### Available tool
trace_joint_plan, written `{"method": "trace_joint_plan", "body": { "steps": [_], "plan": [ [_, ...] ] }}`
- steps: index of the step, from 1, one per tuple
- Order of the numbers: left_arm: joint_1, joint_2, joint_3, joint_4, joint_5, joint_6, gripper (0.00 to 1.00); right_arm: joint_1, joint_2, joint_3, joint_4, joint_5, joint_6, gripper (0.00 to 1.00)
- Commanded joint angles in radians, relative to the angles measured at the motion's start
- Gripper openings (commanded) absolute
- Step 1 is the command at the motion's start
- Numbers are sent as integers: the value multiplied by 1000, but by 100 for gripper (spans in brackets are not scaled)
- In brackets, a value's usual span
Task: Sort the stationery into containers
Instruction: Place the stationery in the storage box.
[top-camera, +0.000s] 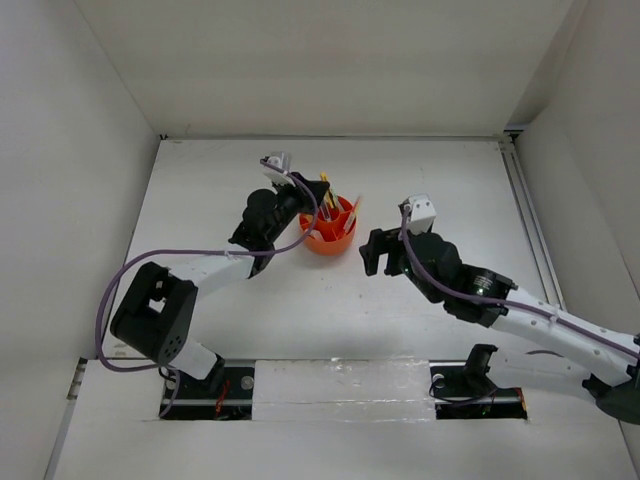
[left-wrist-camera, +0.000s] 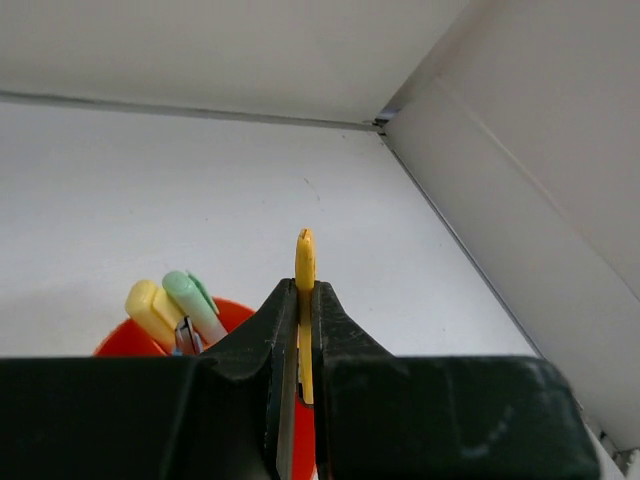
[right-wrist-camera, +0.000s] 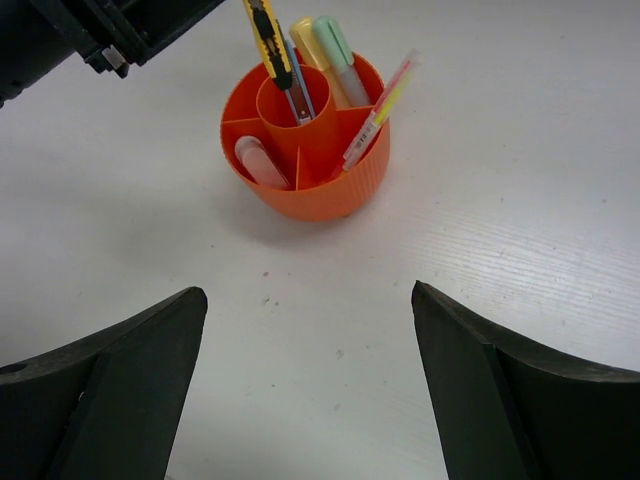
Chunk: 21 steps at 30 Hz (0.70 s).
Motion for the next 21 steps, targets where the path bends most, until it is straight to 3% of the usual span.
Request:
{"method": "trace_joint_plan", "body": {
  "steps": [1,15,21],
  "plan": [
    [3,7,33,150,-68,83,0,-12,-56,-7,-35,13,-6,89],
    [3,64,14,189,-19,143,0,-21,-110,-35,-46,4,-15,91],
    [3,74,-9,198,-30,143,13,-21,-121,-35,-46,-14,-24,92]
  ]
}}
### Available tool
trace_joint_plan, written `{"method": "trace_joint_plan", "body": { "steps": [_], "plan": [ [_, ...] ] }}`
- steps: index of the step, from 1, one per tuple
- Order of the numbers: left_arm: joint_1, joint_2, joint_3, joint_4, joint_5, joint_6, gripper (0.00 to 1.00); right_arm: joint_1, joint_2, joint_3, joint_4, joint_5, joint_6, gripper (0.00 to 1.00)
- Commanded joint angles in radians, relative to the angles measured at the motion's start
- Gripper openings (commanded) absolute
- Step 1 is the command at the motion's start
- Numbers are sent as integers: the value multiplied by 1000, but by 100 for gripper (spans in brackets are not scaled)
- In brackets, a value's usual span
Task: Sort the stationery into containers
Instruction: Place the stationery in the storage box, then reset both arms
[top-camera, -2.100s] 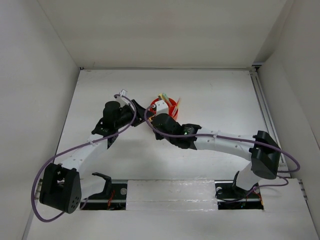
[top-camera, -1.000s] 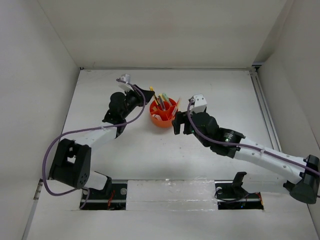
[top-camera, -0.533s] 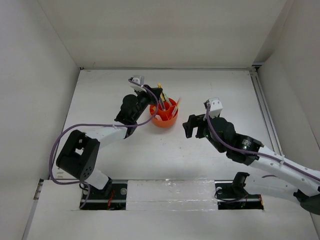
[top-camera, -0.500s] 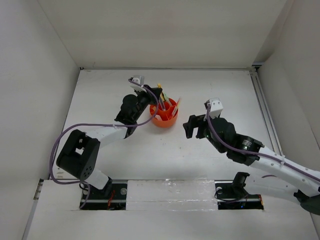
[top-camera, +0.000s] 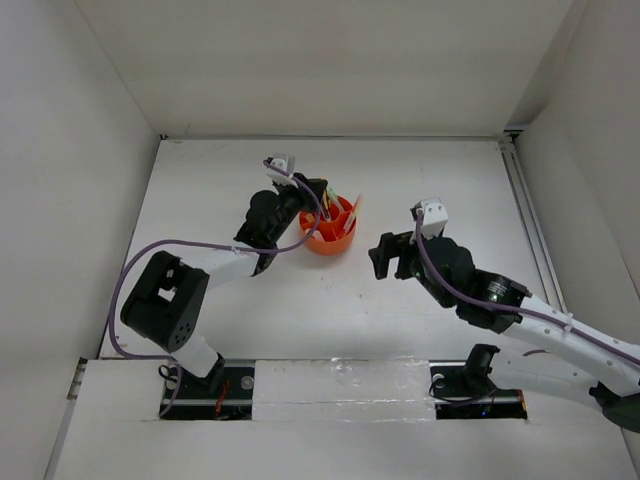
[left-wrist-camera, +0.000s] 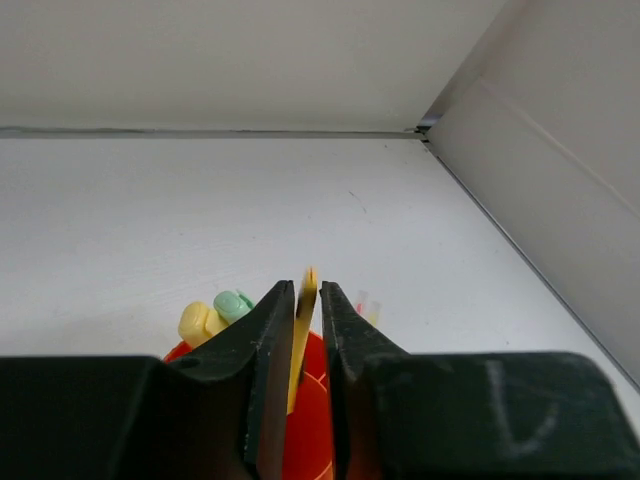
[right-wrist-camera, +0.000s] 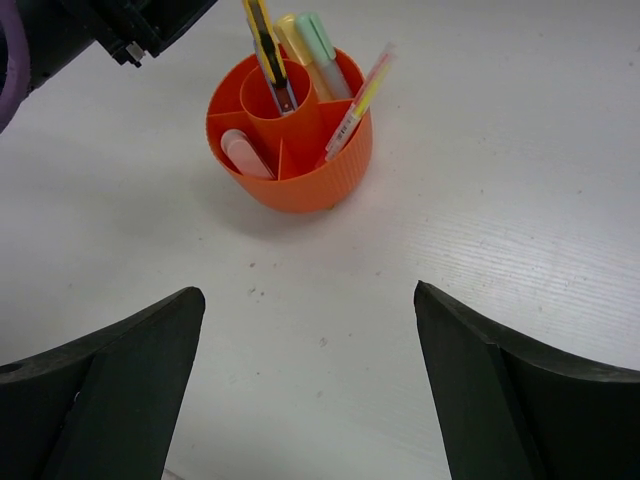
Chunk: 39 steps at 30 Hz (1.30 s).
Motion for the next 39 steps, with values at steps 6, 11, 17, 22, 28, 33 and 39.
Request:
{"method": "trace_joint_plan", "body": {
  "steps": [6,11,17,22,28,33,39],
  "plan": [
    [2,-11,-26,102,1,15,42,-18,-32,-1,10,-10,-13,93],
    [2,-112,-58,88,26,-13,77,-18,-23,20,10,-10,-23,93],
    [-7,-310,66,-259,-63,-85,100,-18,-12,65,-48,29,-32,99],
    [-7,-402,207,-698,-370,-220,100,-27,-3,163,-174,96,-32,99],
    [96,-403,328,-1235,-490,-472,100,-27,-43,289,-329,154,-32,99],
    [96,-461,388,-1559,-670,-597,100,-27,-124,341,-462,199,-32,99],
    [96,-712,281,-1670,-680,-538,100,-27,-269,350,-562,199,-23,99]
  ]
}}
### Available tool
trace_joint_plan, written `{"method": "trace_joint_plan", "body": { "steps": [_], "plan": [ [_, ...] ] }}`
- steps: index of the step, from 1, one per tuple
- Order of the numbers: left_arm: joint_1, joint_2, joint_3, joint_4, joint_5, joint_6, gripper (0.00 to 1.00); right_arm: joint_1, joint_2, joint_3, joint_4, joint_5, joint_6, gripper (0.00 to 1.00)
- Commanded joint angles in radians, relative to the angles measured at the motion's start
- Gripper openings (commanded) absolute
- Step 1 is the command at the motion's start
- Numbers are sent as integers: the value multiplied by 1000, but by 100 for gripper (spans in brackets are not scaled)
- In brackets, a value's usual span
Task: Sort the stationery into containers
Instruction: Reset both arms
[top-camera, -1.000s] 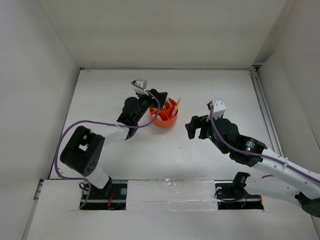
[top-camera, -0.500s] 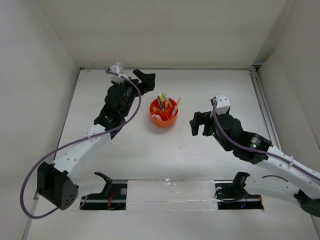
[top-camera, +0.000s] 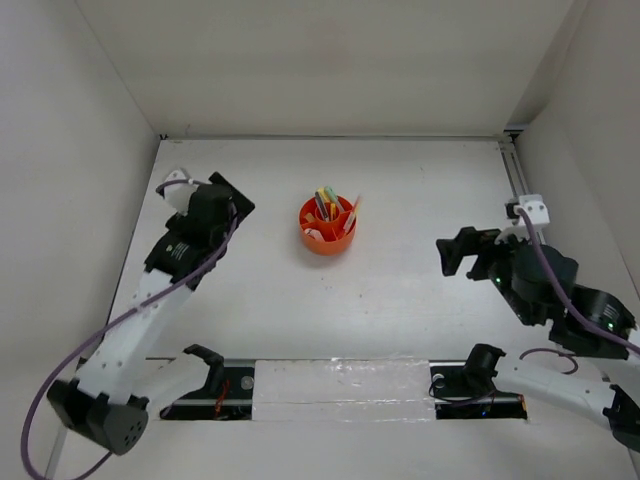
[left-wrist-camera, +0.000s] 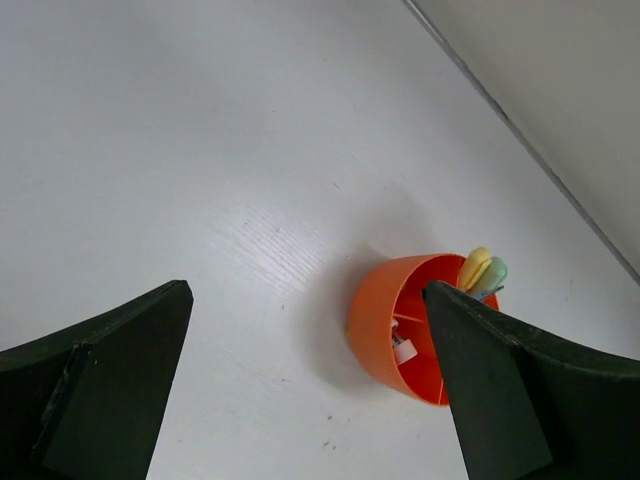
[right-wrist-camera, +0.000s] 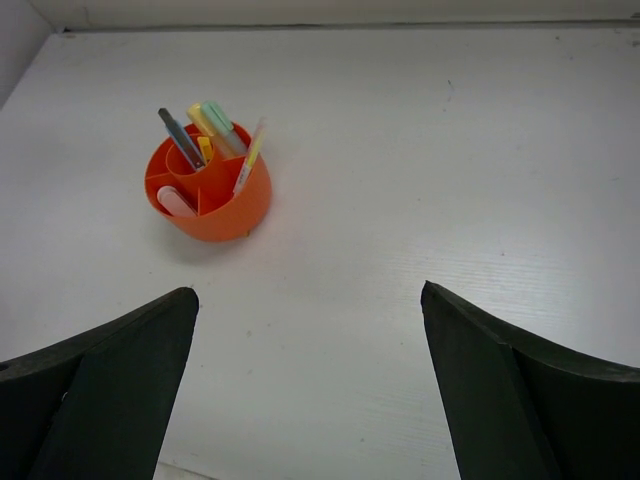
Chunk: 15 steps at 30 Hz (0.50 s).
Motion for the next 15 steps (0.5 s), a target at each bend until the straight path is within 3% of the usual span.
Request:
{"method": "trace_joint_plan", "body": {
  "steps": [1,7,15],
  "plan": [
    [-1,-200,-48,-117,-39,22,100,-8,-70,36,-110,27,0,99],
    [-1,-425,-120,-158,-58,53,100,-8,-156,55,-160,9,0,99],
    [-37,-585,-158,-138,-107,35,100,-8,-193,35,-147,-42,9,99]
  ]
}}
